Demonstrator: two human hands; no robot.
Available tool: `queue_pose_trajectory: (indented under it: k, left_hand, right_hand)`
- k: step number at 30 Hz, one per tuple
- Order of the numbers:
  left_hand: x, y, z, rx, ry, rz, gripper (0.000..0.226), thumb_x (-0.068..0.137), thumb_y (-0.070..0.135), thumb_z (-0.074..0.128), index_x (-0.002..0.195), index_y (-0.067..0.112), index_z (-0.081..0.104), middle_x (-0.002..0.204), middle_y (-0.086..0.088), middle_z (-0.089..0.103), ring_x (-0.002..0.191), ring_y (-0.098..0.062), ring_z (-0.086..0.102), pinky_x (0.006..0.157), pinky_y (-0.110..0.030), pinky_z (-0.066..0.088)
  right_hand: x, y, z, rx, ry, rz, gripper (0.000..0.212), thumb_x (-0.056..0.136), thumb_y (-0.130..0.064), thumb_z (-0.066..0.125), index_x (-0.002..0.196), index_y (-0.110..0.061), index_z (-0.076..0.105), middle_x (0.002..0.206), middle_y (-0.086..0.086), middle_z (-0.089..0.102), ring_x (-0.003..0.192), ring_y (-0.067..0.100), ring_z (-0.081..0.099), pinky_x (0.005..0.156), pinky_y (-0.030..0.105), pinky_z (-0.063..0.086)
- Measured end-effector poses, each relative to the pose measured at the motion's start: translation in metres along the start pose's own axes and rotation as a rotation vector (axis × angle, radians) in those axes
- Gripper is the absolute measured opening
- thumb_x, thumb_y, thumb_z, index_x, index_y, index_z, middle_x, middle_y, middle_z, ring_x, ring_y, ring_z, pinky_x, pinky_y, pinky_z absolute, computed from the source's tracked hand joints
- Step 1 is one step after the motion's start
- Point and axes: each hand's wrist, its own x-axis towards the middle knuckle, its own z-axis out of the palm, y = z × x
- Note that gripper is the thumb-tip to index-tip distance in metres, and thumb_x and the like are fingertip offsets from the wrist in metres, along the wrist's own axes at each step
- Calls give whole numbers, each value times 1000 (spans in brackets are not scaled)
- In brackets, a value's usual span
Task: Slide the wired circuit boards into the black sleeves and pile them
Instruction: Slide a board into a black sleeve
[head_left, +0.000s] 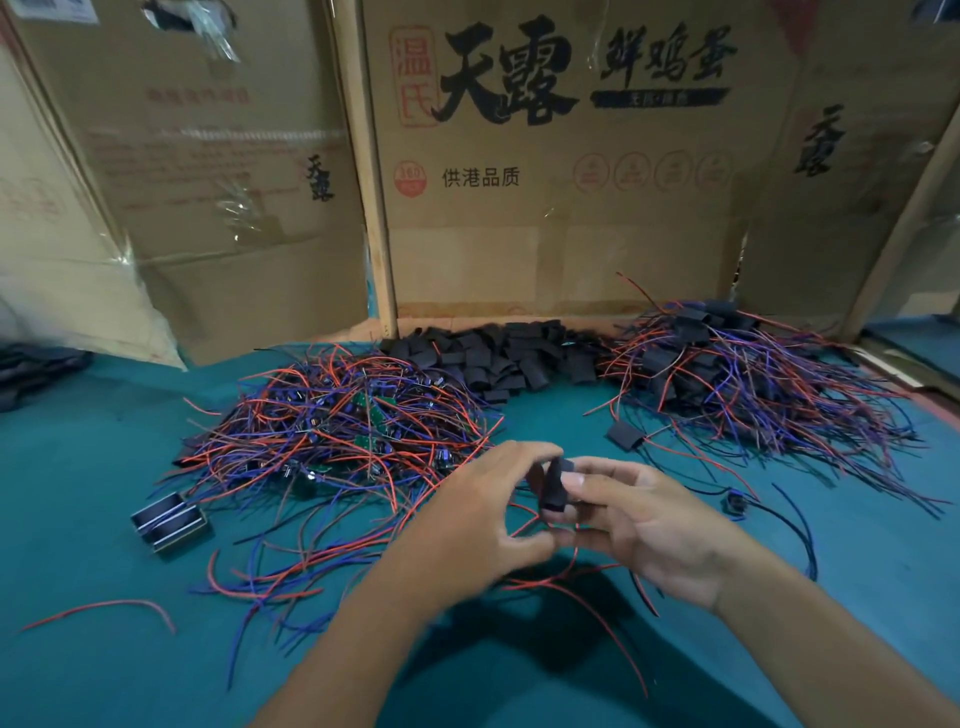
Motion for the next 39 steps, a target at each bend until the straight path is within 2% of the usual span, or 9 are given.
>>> queue_pose_trajectory:
  k: [4, 7, 11, 16, 19, 22, 25, 31, 39]
  left_hand:
    - [-4, -23, -18, -6, -57, -114, 63, 76, 43, 83, 132, 24, 58, 105, 16, 60, 71, -10, 46, 70, -18, 40]
    - [-5, -36, -22, 43, -23, -149, 45, 81, 40, 80, 120, 22, 65, 94, 15, 61, 71, -3, 49, 67, -12, 37]
    - [-5, -52, -24, 261, 6, -246, 18, 92, 30, 70, 105, 17, 67, 87, 8, 61, 81, -2, 52, 79, -28, 45]
    - [-6, -60, -36, 484, 201, -412, 8, 96, 19, 60, 93, 13, 65, 89, 0, 62, 89, -23, 55, 75, -38, 48]
    - [-10, -66, -52, 541, 292, -533, 8, 96, 16, 60, 91, 12, 64, 88, -3, 63, 89, -25, 55, 73, -38, 46]
    - [-10, -63, -56, 452, 216, -462, 6, 95, 19, 62, 89, 18, 64, 81, 4, 60, 79, -20, 55, 72, -37, 48]
    - [-10, -61, -54, 461, 183, -407, 9, 96, 20, 62, 87, 19, 63, 78, 8, 55, 75, -18, 52, 66, -35, 45]
    - [-20, -85, -67, 549, 407, -682, 8, 94, 11, 57, 88, 8, 62, 91, -10, 64, 91, -32, 56, 74, -43, 47]
    - [-21, -95, -56, 616, 247, -660, 21, 96, 14, 60, 116, 11, 63, 115, -13, 63, 109, -33, 52, 93, -44, 43]
  right_hand:
    - [5, 2, -2, 63, 81, -27, 14, 74, -7, 68, 88, -6, 67, 78, 9, 68, 64, 13, 64, 62, 27, 58]
    - [9, 10, -5, 10, 170, -57, 4, 84, 1, 66, 83, -3, 66, 71, 11, 64, 63, 15, 65, 57, 24, 56]
    - [13, 18, -17, -813, 304, -251, 13, 90, -18, 67, 76, -18, 67, 67, 2, 66, 63, 12, 58, 62, 32, 51]
    - [-7, -2, -14, -1248, -45, -189, 41, 74, -69, 62, 84, -30, 58, 64, -11, 61, 51, 0, 47, 51, 18, 37]
    - [-19, 2, -1, -1400, -318, -124, 56, 64, -72, 71, 101, -35, 50, 67, -12, 61, 54, 0, 50, 51, 18, 36]
    - [-20, 14, 12, -1581, -443, -164, 58, 69, -64, 75, 110, -37, 46, 63, -13, 54, 56, -1, 47, 53, 22, 34]
    - [-17, 17, 14, -1602, -455, -177, 48, 75, -59, 73, 108, -37, 46, 59, -17, 51, 53, -2, 44, 51, 20, 32]
    - [-15, 19, 11, -1543, -373, -227, 39, 85, -62, 60, 104, -31, 49, 62, -15, 53, 57, -4, 47, 53, 16, 30]
    - [-13, 23, 12, -1482, -310, -233, 36, 92, -64, 49, 102, -30, 52, 67, -40, 50, 63, -9, 46, 52, 18, 29]
